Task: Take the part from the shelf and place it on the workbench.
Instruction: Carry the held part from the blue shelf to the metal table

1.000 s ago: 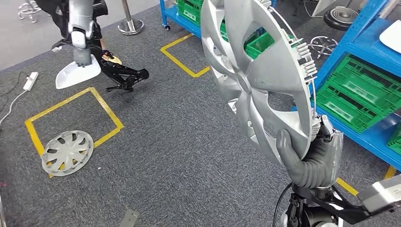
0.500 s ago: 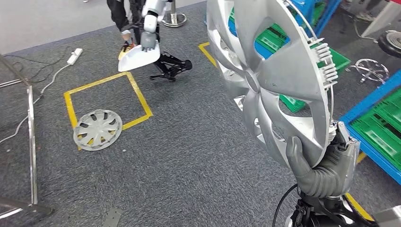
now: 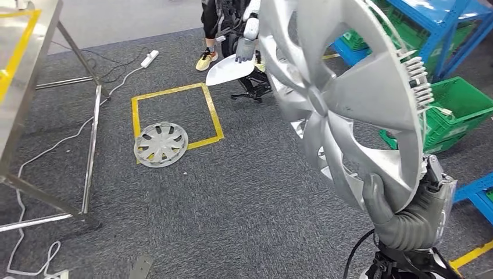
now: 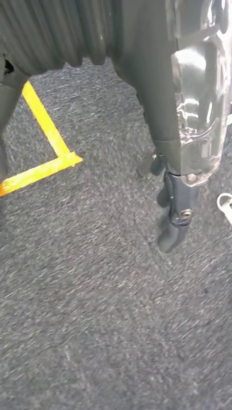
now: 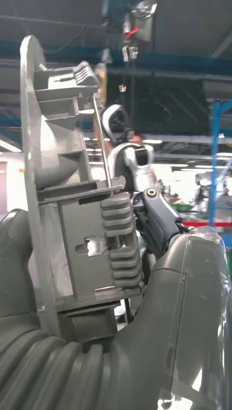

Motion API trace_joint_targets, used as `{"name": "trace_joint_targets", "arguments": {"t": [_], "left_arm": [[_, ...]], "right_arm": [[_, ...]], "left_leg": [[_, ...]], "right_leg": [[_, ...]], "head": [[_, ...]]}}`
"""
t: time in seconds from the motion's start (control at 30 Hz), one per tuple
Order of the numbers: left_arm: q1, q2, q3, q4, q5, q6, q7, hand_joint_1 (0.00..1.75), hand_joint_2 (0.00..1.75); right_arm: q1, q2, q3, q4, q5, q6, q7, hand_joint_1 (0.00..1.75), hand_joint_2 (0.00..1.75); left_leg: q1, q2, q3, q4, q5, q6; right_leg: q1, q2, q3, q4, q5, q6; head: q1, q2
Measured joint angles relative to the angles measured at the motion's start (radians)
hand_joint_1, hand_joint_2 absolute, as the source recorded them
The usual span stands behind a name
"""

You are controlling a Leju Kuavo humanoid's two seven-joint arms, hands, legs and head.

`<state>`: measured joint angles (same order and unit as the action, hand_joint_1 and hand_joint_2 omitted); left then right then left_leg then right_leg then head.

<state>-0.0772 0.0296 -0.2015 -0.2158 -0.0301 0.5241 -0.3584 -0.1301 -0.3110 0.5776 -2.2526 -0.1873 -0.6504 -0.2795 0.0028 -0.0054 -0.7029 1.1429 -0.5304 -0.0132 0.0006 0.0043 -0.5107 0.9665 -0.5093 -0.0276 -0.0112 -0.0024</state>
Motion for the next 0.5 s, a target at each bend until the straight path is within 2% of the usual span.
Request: {"name": "trace_joint_targets", "arguments": {"t": [0.03,0.07,0.1,0.13,0.17,0.2,0.23,0.27,0.3,0.37,0.4,0.43,0.5], "left_arm": [[-0.002,0.001,0.0,0.0,-0.005,-0.003,0.003,0.0,1.75],[-0.003,0.002,0.0,0.0,-0.007,-0.006,0.007,0.0,1.75],[-0.003,0.002,0.0,0.0,-0.009,-0.009,0.012,0.0,1.75],[-0.002,0.003,0.0,0.0,-0.01,-0.011,0.019,0.0,1.75],[-0.002,0.004,-0.001,0.0,-0.013,-0.012,0.025,0.0,1.75],[-0.003,0.004,-0.002,0.0,-0.018,-0.012,0.032,0.0,1.75],[-0.004,0.003,-0.003,0.0,-0.024,-0.013,0.039,0.0,1.75],[-0.004,0.002,-0.004,0.0,-0.029,-0.013,0.045,0.0,1.75],[-0.004,0.001,-0.004,0.0,-0.034,-0.013,0.048,0.0,1.75],[-0.003,0.001,-0.005,0.0,-0.037,-0.013,0.051,0.0,1.75],[-0.002,0.0,-0.005,0.0,-0.037,-0.013,0.05,0.0,1.75],[-0.003,0.0,-0.005,0.0,-0.037,-0.012,0.049,0.0,1.75],[-0.006,-0.002,-0.007,-0.001,-0.037,-0.013,0.046,0.0,1.75]], "right_arm": [[0.004,0.0,-0.003,-0.001,-0.009,0.001,-0.003,1.75,1.75],[0.008,0.0,-0.005,0.0,-0.018,0.003,-0.005,1.75,1.75],[0.01,0.001,-0.007,0.002,-0.025,0.006,-0.006,1.75,1.75],[0.011,0.001,-0.008,0.005,-0.03,0.009,-0.006,1.75,1.75],[0.01,0.0,-0.009,0.007,-0.031,0.013,-0.006,1.75,1.75],[0.01,0.0,-0.01,0.009,-0.031,0.017,-0.006,1.75,1.75],[0.009,0.0,-0.011,0.009,-0.03,0.02,-0.006,1.75,1.75],[0.007,0.0,-0.011,0.009,-0.028,0.023,-0.006,1.75,1.75],[0.006,0.0,-0.011,0.009,-0.027,0.025,-0.005,1.75,1.75],[0.003,-0.001,-0.011,0.009,-0.025,0.03,-0.003,1.75,1.75],[0.001,-0.001,-0.011,0.009,-0.024,0.033,-0.002,1.75,1.75],[-0.001,-0.001,-0.011,0.009,-0.024,0.035,0.0,1.75,1.75],[-0.004,-0.003,-0.011,0.009,-0.024,0.039,0.004,1.75,1.75]], "left_leg": [[0.006,0.011,-0.027,0.058,-0.03,-0.007],[0.013,0.012,-0.046,0.104,-0.048,-0.014],[0.019,0.012,-0.052,0.123,-0.048,-0.022],[0.025,0.016,-0.039,0.108,-0.033,-0.029],[0.03,0.028,-0.008,0.062,-0.006,-0.036],[0.032,0.057,0.029,0.004,0.014,-0.043],[0.032,0.085,0.06,-0.046,0.028,-0.043],[0.029,0.107,0.08,-0.08,0.034,-0.036],[0.025,0.118,0.085,-0.092,0.031,-0.025],[0.02,0.094,0.078,-0.091,0.033,0.002],[0.02,0.08,0.076,-0.091,0.036,0.009],[0.02,0.066,0.074,-0.093,0.038,0.016],[0.018,0.036,0.072,-0.094,0.043,0.026]], "right_leg": [[0.0,-0.016,0.0,0.0,0.001,-0.001],[-0.002,-0.031,-0.001,0.001,0.0,0.0],[-0.004,-0.045,-0.001,0.002,-0.001,0.003],[-0.007,-0.059,-0.001,0.004,-0.004,0.007],[-0.01,-0.071,-0.002,0.009,-0.007,0.013],[-0.013,-0.082,-0.002,0.016,-0.013,0.022],[-0.013,-0.092,-0.003,0.026,-0.02,0.032],[-0.013,-0.101,-0.003,0.033,-0.026,0.041],[-0.012,-0.109,-0.002,0.037,-0.03,0.049],[-0.013,-0.125,0.003,0.034,-0.031,0.06],[-0.016,-0.117,0.002,0.037,-0.037,0.065],[-0.019,-0.097,-0.004,0.055,-0.055,0.069],[-0.02,-0.039,-0.044,0.155,-0.12,0.07]], "head": [[-0.001,0.0],[-0.002,0.0],[-0.002,0.0],[-0.003,0.0],[-0.003,0.0],[-0.004,0.0],[-0.005,0.0],[-0.006,0.0],[-0.005,0.0],[-0.002,0.0],[0.0,0.0],[0.003,0.0],[0.011,0.0]]}}
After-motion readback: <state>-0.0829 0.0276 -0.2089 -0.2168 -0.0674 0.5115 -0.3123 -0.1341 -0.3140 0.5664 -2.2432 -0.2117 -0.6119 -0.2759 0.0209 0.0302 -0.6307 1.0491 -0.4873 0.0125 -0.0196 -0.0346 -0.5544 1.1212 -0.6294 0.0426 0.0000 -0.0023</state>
